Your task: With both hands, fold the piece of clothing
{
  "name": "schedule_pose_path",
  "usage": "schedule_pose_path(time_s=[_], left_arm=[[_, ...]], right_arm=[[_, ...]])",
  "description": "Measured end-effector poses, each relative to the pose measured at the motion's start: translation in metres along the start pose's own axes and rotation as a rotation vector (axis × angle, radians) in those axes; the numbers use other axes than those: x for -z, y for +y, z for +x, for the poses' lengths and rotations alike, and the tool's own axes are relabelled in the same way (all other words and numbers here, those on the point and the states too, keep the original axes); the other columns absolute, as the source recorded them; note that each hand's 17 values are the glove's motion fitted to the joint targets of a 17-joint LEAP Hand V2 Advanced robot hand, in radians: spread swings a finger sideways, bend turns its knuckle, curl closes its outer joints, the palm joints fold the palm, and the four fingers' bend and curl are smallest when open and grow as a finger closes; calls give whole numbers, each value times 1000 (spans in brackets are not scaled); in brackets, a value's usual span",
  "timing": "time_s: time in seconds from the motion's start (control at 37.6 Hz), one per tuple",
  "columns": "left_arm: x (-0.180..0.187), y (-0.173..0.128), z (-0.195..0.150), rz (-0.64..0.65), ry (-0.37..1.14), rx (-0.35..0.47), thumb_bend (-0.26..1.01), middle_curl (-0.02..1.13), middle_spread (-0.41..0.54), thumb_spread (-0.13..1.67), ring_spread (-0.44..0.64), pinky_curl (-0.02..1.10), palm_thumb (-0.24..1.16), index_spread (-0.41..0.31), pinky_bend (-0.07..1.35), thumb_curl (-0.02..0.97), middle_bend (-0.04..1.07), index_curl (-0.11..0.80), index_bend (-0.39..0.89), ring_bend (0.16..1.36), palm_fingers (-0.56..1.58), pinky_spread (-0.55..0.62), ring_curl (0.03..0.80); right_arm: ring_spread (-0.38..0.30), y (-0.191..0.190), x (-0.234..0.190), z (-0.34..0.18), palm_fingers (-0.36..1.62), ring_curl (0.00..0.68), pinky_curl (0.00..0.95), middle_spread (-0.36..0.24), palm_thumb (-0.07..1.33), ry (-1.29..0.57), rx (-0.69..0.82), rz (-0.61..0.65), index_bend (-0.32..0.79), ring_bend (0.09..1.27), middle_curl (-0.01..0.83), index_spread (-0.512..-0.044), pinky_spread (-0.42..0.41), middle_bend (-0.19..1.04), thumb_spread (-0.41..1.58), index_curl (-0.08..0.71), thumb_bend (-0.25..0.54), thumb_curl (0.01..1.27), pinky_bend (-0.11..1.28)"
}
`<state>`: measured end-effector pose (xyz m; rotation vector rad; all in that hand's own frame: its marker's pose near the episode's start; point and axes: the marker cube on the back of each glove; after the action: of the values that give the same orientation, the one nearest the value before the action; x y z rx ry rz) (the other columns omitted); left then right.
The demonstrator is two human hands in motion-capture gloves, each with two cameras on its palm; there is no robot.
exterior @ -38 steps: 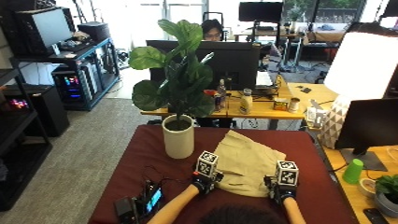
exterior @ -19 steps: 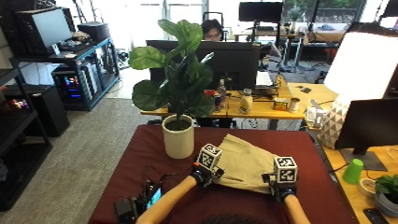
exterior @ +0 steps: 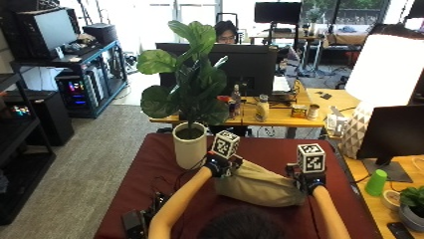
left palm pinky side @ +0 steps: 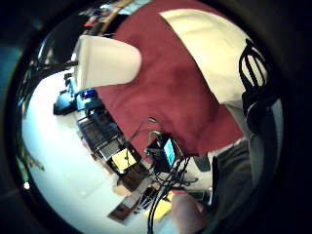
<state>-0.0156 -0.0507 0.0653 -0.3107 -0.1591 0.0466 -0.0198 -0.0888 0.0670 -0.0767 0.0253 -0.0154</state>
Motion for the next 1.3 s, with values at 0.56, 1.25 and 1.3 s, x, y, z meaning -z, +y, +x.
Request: schedule_pose_path(time_s=[0.56,1.25,1.3], left_arm=[[-14,-111,36,235,38,276,-36,491,-119,1422,-113,396,442,-121,266,225,142,410,143,467,377,20,444],[-105,-96,52,98,82,194,-23,309,89,1407,155,388,120,-49,413,144,149,361,137,487,158,248,378],[-103,-91,50,27,90,208,-20,304,94,1412,165,387,102,-47,421,141,151,355,137,493,153,249,374]], right_arm=[[-204,-75,-67,48,789,462,439,-172,982,-10,-373,125,45,612,470,-294,-207,284,1327,232,69,389,605],[93,12,-117,30,237,333,366,13,372,-344,-466,-304,269,286,423,-228,190,228,1240,219,-16,241,497],[110,12,-117,26,292,303,341,12,476,-385,-469,-271,382,218,414,-215,200,212,1256,259,38,268,435]])
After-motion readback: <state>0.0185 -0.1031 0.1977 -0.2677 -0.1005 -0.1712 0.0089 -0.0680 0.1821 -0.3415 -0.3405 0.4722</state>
